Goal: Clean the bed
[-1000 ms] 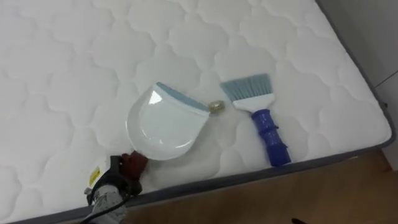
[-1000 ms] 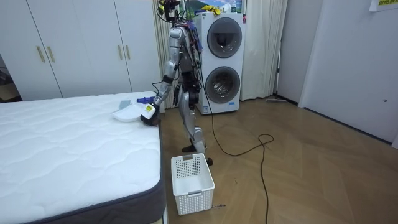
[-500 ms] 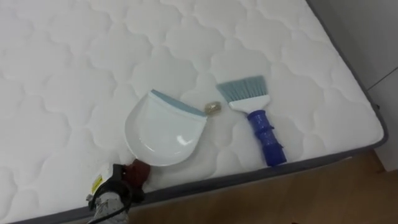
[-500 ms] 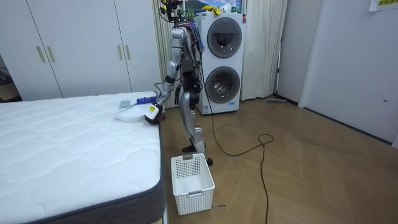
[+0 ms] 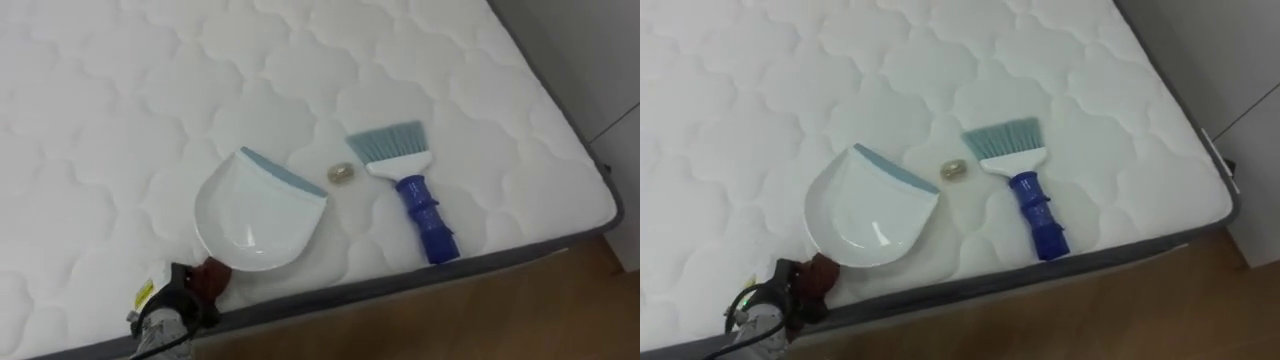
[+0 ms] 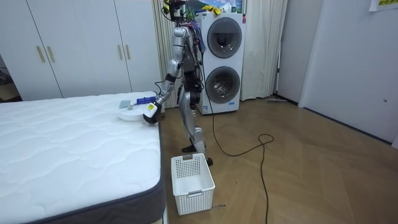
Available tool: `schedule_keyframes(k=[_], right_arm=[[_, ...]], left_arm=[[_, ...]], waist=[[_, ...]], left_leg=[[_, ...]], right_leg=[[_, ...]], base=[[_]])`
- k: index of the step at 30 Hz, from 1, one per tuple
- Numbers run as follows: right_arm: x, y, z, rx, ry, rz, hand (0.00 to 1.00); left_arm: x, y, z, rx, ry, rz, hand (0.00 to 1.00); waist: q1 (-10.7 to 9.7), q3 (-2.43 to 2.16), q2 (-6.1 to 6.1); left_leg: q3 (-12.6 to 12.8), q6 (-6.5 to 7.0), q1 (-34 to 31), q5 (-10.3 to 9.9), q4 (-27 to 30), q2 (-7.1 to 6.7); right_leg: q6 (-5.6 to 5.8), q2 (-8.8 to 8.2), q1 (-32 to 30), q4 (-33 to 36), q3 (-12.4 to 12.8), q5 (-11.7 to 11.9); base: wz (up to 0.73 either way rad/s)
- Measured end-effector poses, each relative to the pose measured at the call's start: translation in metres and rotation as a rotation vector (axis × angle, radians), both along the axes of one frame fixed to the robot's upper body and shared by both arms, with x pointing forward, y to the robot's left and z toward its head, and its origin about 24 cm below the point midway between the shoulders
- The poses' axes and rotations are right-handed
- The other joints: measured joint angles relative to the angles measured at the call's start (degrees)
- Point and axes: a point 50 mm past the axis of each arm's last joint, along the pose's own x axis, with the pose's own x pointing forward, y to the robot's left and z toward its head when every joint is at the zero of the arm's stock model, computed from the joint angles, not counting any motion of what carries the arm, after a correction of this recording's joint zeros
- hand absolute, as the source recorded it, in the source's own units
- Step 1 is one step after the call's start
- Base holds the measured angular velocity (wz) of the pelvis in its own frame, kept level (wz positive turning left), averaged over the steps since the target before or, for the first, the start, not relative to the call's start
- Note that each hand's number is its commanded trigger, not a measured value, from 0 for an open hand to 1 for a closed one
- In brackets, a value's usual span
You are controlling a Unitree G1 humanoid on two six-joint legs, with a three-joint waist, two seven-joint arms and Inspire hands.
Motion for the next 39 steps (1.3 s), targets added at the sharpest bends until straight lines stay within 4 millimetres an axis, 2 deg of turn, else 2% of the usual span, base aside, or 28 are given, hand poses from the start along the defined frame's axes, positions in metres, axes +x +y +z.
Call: schedule_keyframes(k=[4, 6, 9, 14, 17, 19, 22, 24, 25, 27, 30, 34, 39], right_arm=[[0.005, -0.007, 0.003, 0.018, -0.049, -0.124, 0.0], [0.018, -0.013, 0.008, 0.031, -0.112, -0.253, 0.0], [0.036, -0.021, 0.016, 0.039, -0.194, -0.378, 0.0], [0.069, -0.032, 0.034, 0.017, -0.322, -0.458, 0.0], [0.091, -0.035, 0.047, -0.016, -0.412, -0.519, 0.0], [0.108, -0.036, 0.059, -0.05, -0.473, -0.532, 0.0], [0.122, -0.037, 0.073, -0.1, -0.552, -0.514, 0.0], [0.135, -0.039, 0.088, -0.185, -0.622, -0.469, 0.0], [0.139, -0.039, 0.091, -0.206, -0.637, -0.461, 0.0], [0.154, -0.039, 0.109, -0.278, -0.709, -0.455, 0.0], [0.174, -0.034, 0.136, -0.394, -0.839, -0.38, 0.0], [0.191, -0.028, 0.169, -0.517, -1.007, -0.341, 0.0], [0.201, -0.018, 0.198, -0.589, -1.165, -0.308, 0.0]], left_arm=[[0.005, 0.014, 0.009, 0.09, -0.039, -0.044, 1.0], [0.006, 0.02, 0.013, 0.123, -0.063, -0.039, 1.0], [0.012, 0.018, 0.017, 0.149, -0.102, -0.068, 1.0], [0.019, 0.02, 0.025, 0.208, -0.156, -0.14, 1.0], [0.022, 0.027, 0.031, 0.248, -0.19, -0.13, 1.0], [0.024, 0.027, 0.034, 0.258, -0.21, -0.124, 1.0], [0.026, 0.026, 0.035, 0.267, -0.222, -0.132, 1.0], [0.028, 0.025, 0.036, 0.269, -0.228, -0.139, 1.0], [0.028, 0.025, 0.036, 0.269, -0.228, -0.14, 1.0], [0.033, 0.024, 0.039, 0.27, -0.241, -0.146, 1.0], [0.038, 0.023, 0.042, 0.255, -0.254, -0.135, 1.0], [0.037, 0.021, 0.04, 0.242, -0.229, -0.138, 1.0], [0.038, 0.02, 0.038, 0.192, -0.185, -0.131, 1.0]], waist=[[0.0, -0.05, 0.76], [-0.15, -0.04, 0.76], [-0.12, 0.01, 0.7], [-0.08, 0.22, 0.41], [0.03, 0.53, -0.01], [0.0, 0.71, -0.2], [-0.01, 0.81, -0.13], [-0.09, 1.24, 0.19], [-0.1, 1.3, 0.23], [0.27, 1.5, 0.03], [0.22, 1.72, -0.12], [-0.11, 2.05, -0.64], [-0.05, 2.07, -0.67]], left_leg=[[0.0, 0.02, -1.14, 0.01, 1.0, -0.19], [-0.03, 0.19, -1.56, 0.1, 1.45, -0.49], [0.16, 0.43, -3.17, 0.23, 2.98, -0.97], [0.27, 1.2, -7.76, 0.71, 5.54, -1.93], [0.7, 1.33, -10.87, 0.61, 8.08, -1.97], [0.78, 1.35, -12.71, 0.61, 9.24, -1.86], [0.74, 1.39, -14.28, 0.58, 10.18, -1.82], [0.83, 1.41, -15.58, 0.58, 10.25, -1.86], [0.98, 1.44, -15.89, 0.6, 10.28, -1.92], [1.72, 1.51, -17.56, 0.6, 11.32, -2.09], [2.38, 1.58, -18.81, 0.56, 11.91, -2.13], [2.4, 1.59, -18.76, 0.57, 11.9, -2.25], [2.32, 1.64, -19.53, 0.51, 12.11, -2.18]], right_leg=[[-0.19, -0.46, -2.04, 2.58, -0.09, -0.15], [-0.24, -0.87, -3.09, 4.0, -0.25, -0.19], [-0.24, -1.5, -3.86, 4.02, -0.31, -0.19], [-0.12, -2.69, -8.86, 7.03, 0.63, -0.26], [-0.21, -3.01, -11.97, 9.0, 0.95, -0.16], [-0.46, -3.02, -13.64, 9.23, 1.02, 0.22], [-0.54, -3.03, -14.98, 9.77, 1.11, 0.34], [-0.58, -3.01, -16.27, 10.05, 1.45, 0.64], [-0.58, -3.04, -16.78, 10.34, 1.66, 0.66], [-0.58, -3.23, -19.23, 12.31, 2.54, 0.58], [-0.75, -3.8, -20.95, 13.29, 2.56, 0.52], [-0.76, -3.82, -21.04, 13.14, 2.55, 0.33], [-0.8, -3.76, -21.68, 13.63, 2.54, 0.3]], base=[[-0.04], [-0.07], [0.03], [0.0], [0.0], [0.0], [0.0], [-0.03], [-0.07], [-0.13], [-0.09], [0.0], [0.0]])
